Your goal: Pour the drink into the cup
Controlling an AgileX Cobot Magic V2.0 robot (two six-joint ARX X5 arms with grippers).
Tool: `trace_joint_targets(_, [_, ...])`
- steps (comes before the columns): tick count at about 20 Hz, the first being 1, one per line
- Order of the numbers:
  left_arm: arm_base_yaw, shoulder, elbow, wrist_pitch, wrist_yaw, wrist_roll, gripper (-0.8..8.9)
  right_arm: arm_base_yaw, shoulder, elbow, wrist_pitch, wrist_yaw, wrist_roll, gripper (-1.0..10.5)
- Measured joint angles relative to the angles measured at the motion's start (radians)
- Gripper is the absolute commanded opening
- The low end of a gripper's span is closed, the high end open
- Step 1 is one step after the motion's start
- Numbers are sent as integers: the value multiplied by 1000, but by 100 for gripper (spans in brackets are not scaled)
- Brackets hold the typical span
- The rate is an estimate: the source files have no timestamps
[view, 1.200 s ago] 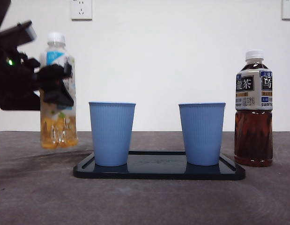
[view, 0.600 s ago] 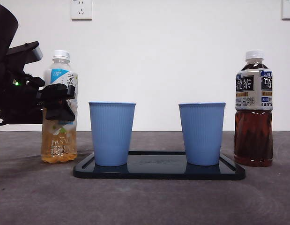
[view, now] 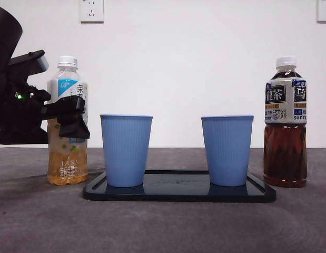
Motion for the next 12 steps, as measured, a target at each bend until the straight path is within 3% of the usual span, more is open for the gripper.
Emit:
trace_joint_targets(3, [0, -14, 0, -59, -1, -11, 534, 0, 0, 0, 0, 0, 0, 490])
trace_joint_targets(8, [1, -113, 0, -198, -1, -13, 532, 0, 0, 0, 0, 0, 0, 490])
trace_joint_targets(12, [-11, -276, 0, -395, -1, -19, 532, 0, 0, 0, 0, 2, 0, 490])
